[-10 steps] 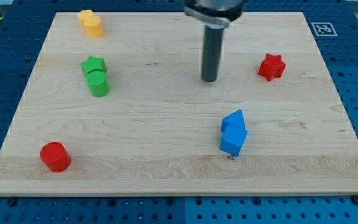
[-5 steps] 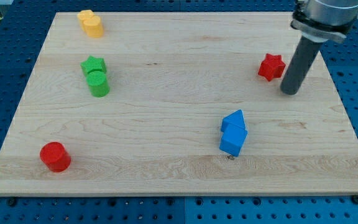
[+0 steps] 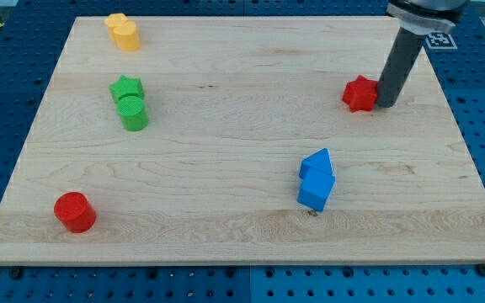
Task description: Push the red star to the top right side of the red circle
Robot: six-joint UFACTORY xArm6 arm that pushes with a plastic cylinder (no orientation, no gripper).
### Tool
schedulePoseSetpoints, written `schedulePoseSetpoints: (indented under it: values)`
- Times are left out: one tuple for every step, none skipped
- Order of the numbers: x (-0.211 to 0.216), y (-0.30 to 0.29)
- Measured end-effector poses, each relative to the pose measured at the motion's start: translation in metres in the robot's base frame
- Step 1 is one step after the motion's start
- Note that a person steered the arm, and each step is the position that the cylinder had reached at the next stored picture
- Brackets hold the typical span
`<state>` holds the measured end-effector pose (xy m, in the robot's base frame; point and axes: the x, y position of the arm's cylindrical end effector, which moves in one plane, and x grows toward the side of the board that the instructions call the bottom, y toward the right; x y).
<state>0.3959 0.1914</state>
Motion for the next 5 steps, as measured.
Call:
schedulePoseSetpoints:
  values:
    - [-0.016,-0.022]
    - [-0.027,-0.025]
    - [-0.023,-0.037]
    - [-0.022,-0.038]
    - [-0.022,-0.038]
